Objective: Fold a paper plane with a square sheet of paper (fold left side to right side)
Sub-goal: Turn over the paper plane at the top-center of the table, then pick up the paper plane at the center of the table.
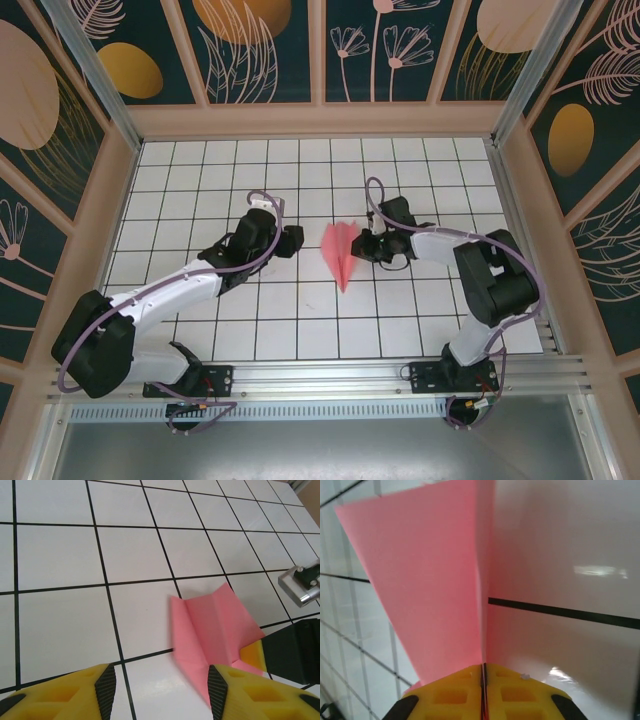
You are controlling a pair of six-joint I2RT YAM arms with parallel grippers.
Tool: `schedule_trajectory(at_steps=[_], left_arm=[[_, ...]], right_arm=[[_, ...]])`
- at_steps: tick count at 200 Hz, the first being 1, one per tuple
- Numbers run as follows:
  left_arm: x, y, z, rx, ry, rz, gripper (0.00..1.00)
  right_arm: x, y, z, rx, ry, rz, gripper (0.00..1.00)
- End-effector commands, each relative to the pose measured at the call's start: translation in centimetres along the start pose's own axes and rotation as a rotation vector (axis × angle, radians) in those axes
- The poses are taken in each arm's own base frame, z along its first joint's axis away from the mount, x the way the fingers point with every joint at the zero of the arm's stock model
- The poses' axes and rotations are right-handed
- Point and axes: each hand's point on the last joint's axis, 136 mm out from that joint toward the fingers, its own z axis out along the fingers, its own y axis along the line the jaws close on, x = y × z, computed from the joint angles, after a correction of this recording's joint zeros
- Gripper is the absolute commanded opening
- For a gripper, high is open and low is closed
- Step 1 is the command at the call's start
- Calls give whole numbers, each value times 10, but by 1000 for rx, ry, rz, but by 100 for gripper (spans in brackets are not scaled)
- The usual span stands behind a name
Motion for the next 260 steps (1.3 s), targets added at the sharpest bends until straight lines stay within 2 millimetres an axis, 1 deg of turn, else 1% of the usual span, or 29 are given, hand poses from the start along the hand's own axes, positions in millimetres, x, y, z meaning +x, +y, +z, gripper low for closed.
schedule_trajectory(at_steps=[1, 21, 36, 56, 70, 80, 87, 90, 96, 113, 137, 163, 180, 194, 209, 221, 234, 242, 254, 260], left_arm=[[0, 8, -3, -38, -8, 6, 55], [-4, 11, -6, -51, -21, 7, 57], [-5, 12, -8, -60, -30, 12, 60], [-7, 14, -9, -69, -40, 12, 63], [-8, 14, -10, -71, -47, 10, 67], [-8, 14, -10, -68, -51, 8, 71], [-8, 15, -10, -69, -54, 4, 74], [-9, 15, -10, -69, -59, 1, 75], [-9, 15, -10, -67, -63, -4, 78], [-11, 16, -12, -67, -79, -11, 85], [-10, 19, -14, -77, -88, -17, 90], [-9, 22, -18, -86, -96, -18, 92], [-9, 25, -19, -94, -100, -17, 94], [-9, 26, -20, -103, -102, -12, 94], [-8, 28, -21, -114, -101, -9, 95], [-8, 29, -22, -120, -102, -5, 96], [-8, 32, -24, -131, -104, -2, 96], [-7, 34, -26, -137, -102, 4, 97], [-8, 37, -29, -150, -108, 8, 98], [-8, 38, -31, -155, -112, 10, 99]], right_arm=[[-2, -20, -6, 112, -1, -47, 20], [-11, -25, -24, 214, -45, -61, 31], [-16, -20, -41, 273, -79, -74, 38], [-14, -9, -57, 329, -109, -81, 42], [-7, 1, -63, 338, -114, -75, 44], [0, 8, -61, 329, -106, -68, 45], [2, 10, -60, 320, -107, -53, 45], [6, 15, -57, 311, -99, -61, 45], [11, 20, -53, 302, -91, -61, 46], [19, 27, -40, 298, -66, -62, 46], [25, 29, -22, 328, -29, -76, 47], [27, 20, -9, 372, 5, -69, 47], [26, 23, 0, 359, 13, -78, 46], [26, 24, 7, 357, 27, -83, 40], [24, 22, 14, 372, 36, -93, 32], [20, 20, 17, 391, 35, -105, 23], [12, 22, 17, 409, 27, -122, 14], [3, 25, 17, 413, 16, -135, 10], [-11, 29, 16, 425, 5, -155, 9], [-21, 31, 16, 433, -3, -167, 9]])
